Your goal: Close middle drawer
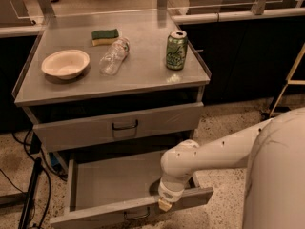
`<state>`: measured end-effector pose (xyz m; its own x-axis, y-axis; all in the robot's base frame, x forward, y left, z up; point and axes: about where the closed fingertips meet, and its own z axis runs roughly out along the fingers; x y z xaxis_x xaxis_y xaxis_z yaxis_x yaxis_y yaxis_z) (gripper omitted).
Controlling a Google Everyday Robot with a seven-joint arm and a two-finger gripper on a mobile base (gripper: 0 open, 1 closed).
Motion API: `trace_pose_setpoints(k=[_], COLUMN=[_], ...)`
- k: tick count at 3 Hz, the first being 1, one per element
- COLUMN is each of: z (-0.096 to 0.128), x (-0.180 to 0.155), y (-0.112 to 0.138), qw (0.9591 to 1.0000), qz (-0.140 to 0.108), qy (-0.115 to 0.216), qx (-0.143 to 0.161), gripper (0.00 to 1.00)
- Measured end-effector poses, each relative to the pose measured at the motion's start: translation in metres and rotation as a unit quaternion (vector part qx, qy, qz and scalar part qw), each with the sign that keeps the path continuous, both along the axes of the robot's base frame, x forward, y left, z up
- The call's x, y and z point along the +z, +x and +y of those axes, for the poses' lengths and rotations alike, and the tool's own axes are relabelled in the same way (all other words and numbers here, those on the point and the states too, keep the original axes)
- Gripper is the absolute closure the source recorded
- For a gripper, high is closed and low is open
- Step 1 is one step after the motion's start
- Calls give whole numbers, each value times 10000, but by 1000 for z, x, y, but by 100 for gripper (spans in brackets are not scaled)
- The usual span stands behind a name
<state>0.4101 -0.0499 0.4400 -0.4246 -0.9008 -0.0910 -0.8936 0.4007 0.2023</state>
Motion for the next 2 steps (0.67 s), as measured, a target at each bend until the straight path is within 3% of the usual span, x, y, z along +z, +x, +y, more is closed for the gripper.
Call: trace_pose_setpoints(k=[2], z=[0], x=[0], y=[0], qw=[10000], qz=[1], qy=[0], qx=[0], gripper=[35])
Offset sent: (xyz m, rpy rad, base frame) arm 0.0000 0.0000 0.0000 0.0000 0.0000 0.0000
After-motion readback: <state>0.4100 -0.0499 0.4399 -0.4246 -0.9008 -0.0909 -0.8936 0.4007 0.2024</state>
